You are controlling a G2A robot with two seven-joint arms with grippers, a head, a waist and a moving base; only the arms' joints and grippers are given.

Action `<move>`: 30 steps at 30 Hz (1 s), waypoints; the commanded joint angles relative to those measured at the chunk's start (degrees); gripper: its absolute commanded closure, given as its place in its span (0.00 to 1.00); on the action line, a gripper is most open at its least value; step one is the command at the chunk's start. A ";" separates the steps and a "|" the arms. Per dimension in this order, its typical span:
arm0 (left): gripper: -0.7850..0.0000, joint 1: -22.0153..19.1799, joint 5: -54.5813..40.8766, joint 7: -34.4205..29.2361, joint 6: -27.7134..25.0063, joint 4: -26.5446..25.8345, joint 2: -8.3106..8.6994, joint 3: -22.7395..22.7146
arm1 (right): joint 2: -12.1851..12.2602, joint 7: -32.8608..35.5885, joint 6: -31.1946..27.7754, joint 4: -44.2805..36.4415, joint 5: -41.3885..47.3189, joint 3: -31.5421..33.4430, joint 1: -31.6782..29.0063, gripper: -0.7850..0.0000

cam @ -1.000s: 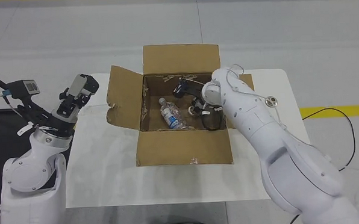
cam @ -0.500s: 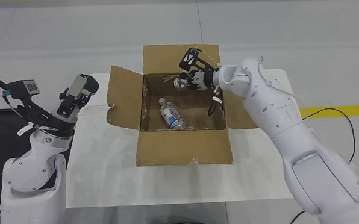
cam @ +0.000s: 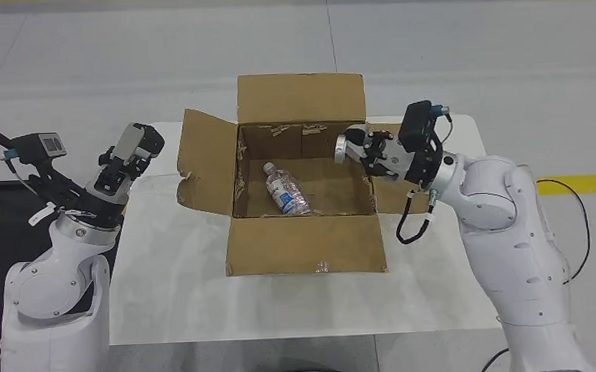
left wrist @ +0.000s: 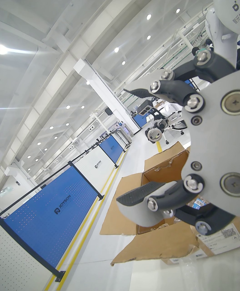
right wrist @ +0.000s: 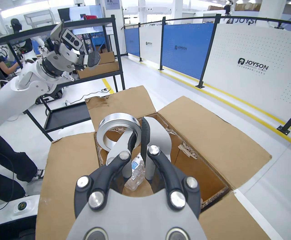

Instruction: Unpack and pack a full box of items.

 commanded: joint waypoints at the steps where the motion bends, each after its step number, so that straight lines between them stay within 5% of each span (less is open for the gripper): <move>1: 0.00 0.00 0.00 0.00 0.00 0.00 0.00 0.00 | 0.31 0.43 1.78 -1.77 -0.25 0.98 -1.59 1.00; 3: 0.00 0.00 0.00 0.00 0.00 0.00 0.00 0.00 | 0.62 2.21 6.20 -3.23 -2.78 2.05 -2.75 1.00; 7: 0.00 0.00 0.00 0.00 0.00 0.00 0.00 0.00 | 1.22 8.45 25.62 -12.48 -15.44 5.38 -7.51 1.00; 11: 0.00 0.00 0.00 0.00 0.00 0.00 0.00 0.00 | 1.70 19.54 42.30 -21.42 -27.46 8.37 -13.04 1.00; 14: 0.00 0.00 0.00 0.00 0.00 0.00 0.00 0.00 | 1.95 28.54 49.24 -23.18 -34.62 9.65 -14.47 1.00; 20: 0.00 0.00 0.00 0.00 0.00 0.00 0.00 0.00 | 2.18 40.59 52.42 -14.14 -38.72 11.16 -11.23 1.00; 30: 0.00 0.00 0.00 0.00 0.00 0.00 0.00 0.00 | 1.66 42.99 51.58 11.32 -36.74 8.04 -1.25 1.00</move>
